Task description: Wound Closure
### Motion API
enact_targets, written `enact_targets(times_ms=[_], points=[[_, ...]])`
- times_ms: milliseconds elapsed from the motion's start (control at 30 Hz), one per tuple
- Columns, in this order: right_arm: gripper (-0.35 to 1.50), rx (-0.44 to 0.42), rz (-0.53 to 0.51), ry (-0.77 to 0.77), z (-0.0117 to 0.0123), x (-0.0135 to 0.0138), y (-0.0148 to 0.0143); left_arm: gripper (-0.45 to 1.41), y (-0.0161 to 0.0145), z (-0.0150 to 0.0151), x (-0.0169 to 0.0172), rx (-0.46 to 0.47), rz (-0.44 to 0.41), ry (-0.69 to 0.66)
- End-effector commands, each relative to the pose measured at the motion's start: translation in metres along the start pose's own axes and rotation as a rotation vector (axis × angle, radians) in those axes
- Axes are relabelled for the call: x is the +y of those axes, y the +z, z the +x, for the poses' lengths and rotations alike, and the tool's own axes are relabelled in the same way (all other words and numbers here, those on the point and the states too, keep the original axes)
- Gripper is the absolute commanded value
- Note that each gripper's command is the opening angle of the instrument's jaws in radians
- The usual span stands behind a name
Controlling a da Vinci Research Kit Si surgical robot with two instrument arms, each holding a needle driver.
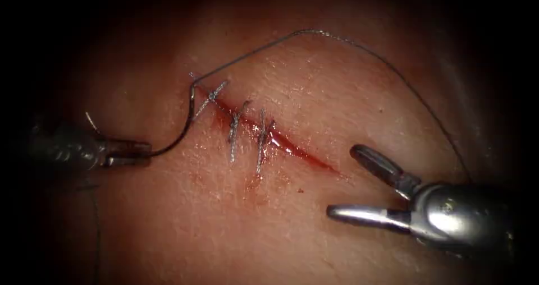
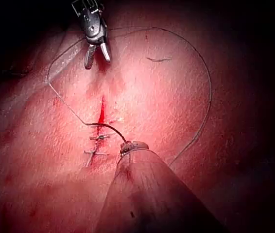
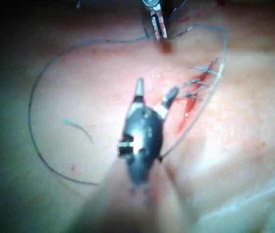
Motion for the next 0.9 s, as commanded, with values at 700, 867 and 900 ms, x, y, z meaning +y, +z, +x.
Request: enact_targets(times_ms=[700,867,900], points=[[0.84,-0.092,-0.064,0.108,0.0015,-0.003,0.005,-0.45,0.006,0.0055,0.0031,-0.031,0.17,0.133],[0.81,-0.109,-0.154,0.071,0.0015,-0.0032,0.0058,-0.45,0.0064,0.0053,0.0034,-0.046,0.19,0.133],[0.81,-0.11,-0.176,0.061,0.0015,-0.0032,0.0059,-0.45,0.0065,0.0053,0.0034,-0.046,0.194,0.131]])
